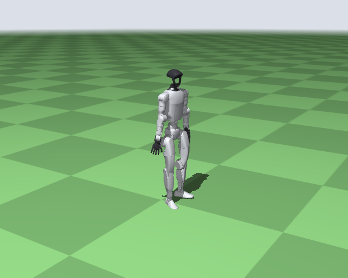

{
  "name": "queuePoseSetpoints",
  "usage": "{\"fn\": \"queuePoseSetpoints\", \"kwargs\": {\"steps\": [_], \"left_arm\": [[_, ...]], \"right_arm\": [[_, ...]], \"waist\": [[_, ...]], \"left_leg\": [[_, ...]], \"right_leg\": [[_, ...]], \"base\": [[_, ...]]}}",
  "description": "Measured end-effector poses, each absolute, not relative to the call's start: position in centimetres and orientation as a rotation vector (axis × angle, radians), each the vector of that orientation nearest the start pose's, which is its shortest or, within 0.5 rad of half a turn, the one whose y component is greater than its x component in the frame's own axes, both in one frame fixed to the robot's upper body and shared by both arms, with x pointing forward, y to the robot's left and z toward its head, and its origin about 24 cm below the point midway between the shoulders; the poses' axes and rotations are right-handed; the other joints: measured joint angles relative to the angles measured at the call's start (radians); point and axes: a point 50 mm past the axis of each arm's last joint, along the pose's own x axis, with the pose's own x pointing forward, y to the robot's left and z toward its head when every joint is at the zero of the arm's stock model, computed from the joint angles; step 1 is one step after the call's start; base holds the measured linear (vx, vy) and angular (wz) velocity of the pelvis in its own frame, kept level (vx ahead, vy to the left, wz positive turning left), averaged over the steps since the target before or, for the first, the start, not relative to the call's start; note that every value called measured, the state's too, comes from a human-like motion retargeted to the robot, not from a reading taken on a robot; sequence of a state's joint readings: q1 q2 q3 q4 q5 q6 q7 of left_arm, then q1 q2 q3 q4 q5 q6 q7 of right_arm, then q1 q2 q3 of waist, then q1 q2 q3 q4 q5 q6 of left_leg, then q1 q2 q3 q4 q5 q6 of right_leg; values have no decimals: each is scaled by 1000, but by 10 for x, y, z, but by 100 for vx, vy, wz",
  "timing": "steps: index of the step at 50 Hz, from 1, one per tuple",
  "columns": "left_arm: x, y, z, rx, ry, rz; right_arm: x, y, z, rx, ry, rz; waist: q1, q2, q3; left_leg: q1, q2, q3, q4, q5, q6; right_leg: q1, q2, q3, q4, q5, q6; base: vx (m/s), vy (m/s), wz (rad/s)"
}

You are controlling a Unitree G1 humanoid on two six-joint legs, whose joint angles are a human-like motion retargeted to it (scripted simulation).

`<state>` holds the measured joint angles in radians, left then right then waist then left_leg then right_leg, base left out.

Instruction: Upper body actions

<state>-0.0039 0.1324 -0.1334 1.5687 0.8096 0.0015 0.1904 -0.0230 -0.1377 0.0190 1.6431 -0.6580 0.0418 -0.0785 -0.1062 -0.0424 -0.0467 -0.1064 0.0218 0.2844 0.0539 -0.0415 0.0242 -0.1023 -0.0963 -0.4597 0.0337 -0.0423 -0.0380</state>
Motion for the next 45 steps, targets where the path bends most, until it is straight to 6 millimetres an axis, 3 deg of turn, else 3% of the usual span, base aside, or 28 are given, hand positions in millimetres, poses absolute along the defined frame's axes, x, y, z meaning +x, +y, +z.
{"fn": "queuePoseSetpoints", "kwargs": {"steps": [15,25,29,35,45], "left_arm": [[19,218,-174,1020,1399,-456],[52,210,-173,1027,1292,-438],[55,203,-174,994,1270,-436],[45,198,-175,998,1249,-398],[46,218,-172,1094,1275,-429]], "right_arm": [[19,-211,-176,-721,1552,370],[28,-212,-175,-716,1529,366],[32,-217,-174,-749,1530,374],[44,-220,-172,-755,1530,340],[64,-210,-172,-687,1446,310]], "waist": [[2,5,18],[12,4,34],[16,3,43],[7,14,53],[-17,9,82]], "left_leg": [[-47,17,4,37,27,-29],[-135,16,-89,151,36,-80],[-139,18,-105,167,14,-93],[-90,15,-67,100,-11,-37],[-64,-3,-14,29,-20,12]], "right_leg": [[-36,14,38,-16,10,-22],[-49,4,2,-18,0,-39],[-47,1,-1,-18,-2,-41],[-50,9,23,-10,5,-35],[-91,-6,57,9,29,-15]], "base": [[-4,-10,-10],[-8,-6,20],[-3,-1,7],[-2,9,-24],[-3,11,-17]]}}
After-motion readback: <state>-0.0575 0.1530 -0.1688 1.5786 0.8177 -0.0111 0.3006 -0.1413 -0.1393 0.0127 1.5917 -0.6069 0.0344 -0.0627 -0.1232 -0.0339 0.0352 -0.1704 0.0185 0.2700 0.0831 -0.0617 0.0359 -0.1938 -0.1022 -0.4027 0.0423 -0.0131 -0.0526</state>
